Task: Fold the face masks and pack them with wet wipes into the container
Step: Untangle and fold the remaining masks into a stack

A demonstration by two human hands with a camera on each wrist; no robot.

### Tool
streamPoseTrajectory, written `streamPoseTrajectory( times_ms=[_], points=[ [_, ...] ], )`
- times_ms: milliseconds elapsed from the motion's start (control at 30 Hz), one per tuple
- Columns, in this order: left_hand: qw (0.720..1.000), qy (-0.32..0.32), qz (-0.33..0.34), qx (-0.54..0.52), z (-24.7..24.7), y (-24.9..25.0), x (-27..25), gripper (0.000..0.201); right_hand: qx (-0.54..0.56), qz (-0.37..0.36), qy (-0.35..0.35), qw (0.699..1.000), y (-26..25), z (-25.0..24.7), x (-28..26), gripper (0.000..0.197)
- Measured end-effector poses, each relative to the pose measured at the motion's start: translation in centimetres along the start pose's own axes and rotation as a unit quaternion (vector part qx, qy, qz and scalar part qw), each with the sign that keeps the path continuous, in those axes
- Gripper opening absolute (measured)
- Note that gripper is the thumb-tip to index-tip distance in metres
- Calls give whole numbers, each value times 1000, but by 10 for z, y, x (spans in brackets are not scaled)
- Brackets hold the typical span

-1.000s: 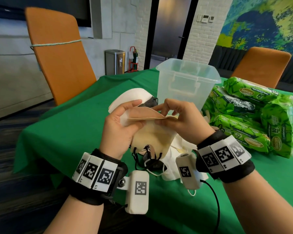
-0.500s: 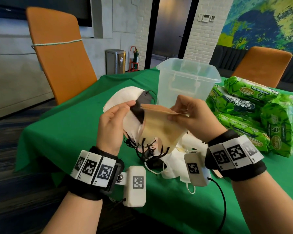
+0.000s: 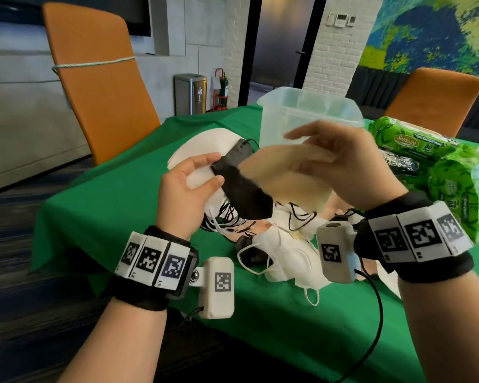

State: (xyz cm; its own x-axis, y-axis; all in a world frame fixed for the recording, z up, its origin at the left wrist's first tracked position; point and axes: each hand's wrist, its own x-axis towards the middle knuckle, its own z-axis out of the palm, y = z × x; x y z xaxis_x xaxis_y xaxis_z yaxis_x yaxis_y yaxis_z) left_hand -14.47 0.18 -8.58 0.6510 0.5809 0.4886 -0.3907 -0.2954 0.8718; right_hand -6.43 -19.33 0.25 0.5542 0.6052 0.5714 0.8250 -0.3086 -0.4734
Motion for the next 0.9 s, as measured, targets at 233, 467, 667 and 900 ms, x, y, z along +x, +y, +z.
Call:
streamPoseTrajectory(
  times_ms=[233, 467, 667, 900],
  points=[
    [998, -41, 36, 36, 0, 5, -2, 42, -41, -36, -177, 983, -11, 14, 9, 11],
    [998, -51, 31, 28, 5, 6, -5, 40, -119, -107, -166, 973, -1, 49, 13, 12],
    [999, -28, 20, 27, 5, 4, -6, 37, -87, -95, -113, 985, 2, 54, 8, 11],
    [997, 11, 15, 77, 4, 2, -1, 19, -171, -117, 31, 978, 4, 34, 13, 16]
  ],
)
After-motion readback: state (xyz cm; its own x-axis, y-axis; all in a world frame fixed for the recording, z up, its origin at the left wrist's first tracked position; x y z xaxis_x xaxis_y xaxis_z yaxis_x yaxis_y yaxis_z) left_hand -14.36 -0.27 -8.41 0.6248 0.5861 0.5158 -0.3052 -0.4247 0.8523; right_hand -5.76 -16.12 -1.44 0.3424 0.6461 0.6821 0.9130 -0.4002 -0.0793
